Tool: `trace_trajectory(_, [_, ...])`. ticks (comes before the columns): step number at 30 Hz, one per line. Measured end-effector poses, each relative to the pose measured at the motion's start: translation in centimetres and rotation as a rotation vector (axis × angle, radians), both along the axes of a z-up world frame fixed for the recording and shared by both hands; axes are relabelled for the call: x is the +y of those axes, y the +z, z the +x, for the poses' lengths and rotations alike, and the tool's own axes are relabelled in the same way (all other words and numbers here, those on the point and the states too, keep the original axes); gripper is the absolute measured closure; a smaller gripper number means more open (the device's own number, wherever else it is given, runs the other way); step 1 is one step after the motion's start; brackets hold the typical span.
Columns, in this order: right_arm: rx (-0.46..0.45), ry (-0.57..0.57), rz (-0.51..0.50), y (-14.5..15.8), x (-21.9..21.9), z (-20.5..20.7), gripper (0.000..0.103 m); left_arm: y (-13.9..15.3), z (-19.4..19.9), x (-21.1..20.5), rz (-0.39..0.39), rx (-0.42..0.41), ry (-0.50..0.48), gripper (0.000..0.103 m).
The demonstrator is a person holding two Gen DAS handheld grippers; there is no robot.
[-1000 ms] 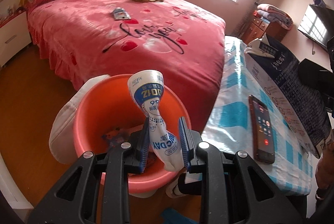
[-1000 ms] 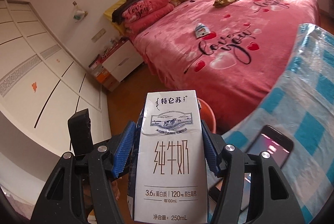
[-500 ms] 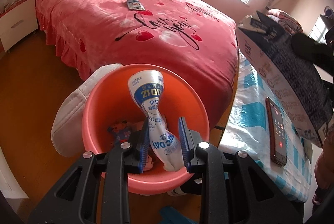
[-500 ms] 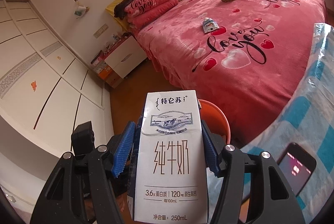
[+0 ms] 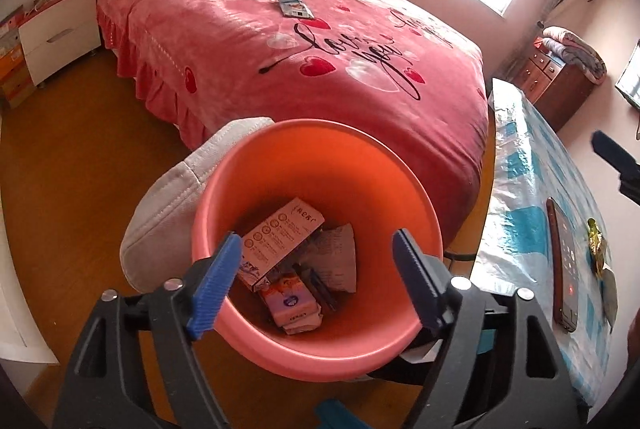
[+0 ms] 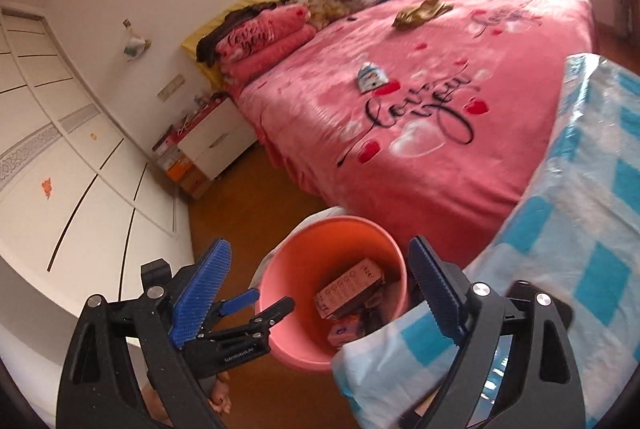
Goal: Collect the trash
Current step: 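Open both tools to drop the bottle and carton into the bucket, then move both open tools back over the snack bag and wet-wipe pack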
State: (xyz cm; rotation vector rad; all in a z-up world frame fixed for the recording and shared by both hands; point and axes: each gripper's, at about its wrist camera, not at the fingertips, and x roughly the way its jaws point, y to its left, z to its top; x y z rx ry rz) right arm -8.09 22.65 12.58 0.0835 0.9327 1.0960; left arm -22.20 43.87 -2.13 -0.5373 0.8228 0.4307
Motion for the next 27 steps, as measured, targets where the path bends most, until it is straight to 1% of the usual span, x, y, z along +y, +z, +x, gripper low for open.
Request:
trace_trajectory(3, [-0.068, -0.026, -0.007, 0.8, -1.4, -0.3, 0.013, 0.3, 0.1, -0.1, 0.005, -0.013, -0.004, 0.022])
trace_trajectory(6, [-0.131, -0.046, -0.011, 1.2, -2.5, -0.7, 0.010, 0.9, 0.1, -0.5, 0.007, -0.045, -0.017, 0.021])
trace_trajectory(7, [-0.145, -0.049, -0.013, 1.2, -2.8, -0.8, 0.008, 1.0, 0.1, -0.7, 0.008, -0.059, -0.019, 0.021])
trace_trajectory(9, [-0.190, -0.061, -0.003, 1.4, -3.8, -1.1, 0.007, 1.5, 0.0, -1.2, 0.018, -0.094, -0.022, 0.021])
trace_trajectory(12, [-0.265, -0.088, 0.021, 1.6, -5.5, -1.8, 0.006, 2.6, -0.2, -2.3, 0.070, -0.152, -0.017, 0.021])
trace_trajectory(15, [-0.328, -0.107, 0.054, 1.8, -7.0, -2.4, 0.005, 4.0, -0.4, -3.4, 0.111, -0.234, -0.029, 0.021])
trace_trajectory(16, [-0.362, -0.120, 0.056, 1.8, -7.8, -2.7, 0.005, 4.5, -0.5, -3.7, 0.123, -0.255, -0.033, 0.021])
trace_trajectory(19, [-0.414, -0.133, 0.033, 1.5, -8.8, -3.3, 0.005, 5.7, -0.2, -4.9, 0.144, -0.306, -0.062, 0.020])
trace_trajectory(21, [-0.427, -0.145, 0.034, 1.3, -9.9, -3.6, 0.005, 6.4, 0.4, -6.1, 0.166, -0.315, -0.097, 0.020])
trace_trajectory(24, [-0.434, -0.159, 0.037, 1.0, -11.1, -3.8, 0.005, 7.3, 1.2, -7.9, 0.211, -0.305, -0.148, 0.020])
trace_trajectory(27, [-0.426, -0.179, 0.043, 0.6, -12.6, -3.6, 0.005, 8.1, 2.3, -10.3, 0.263, -0.272, -0.221, 0.020])
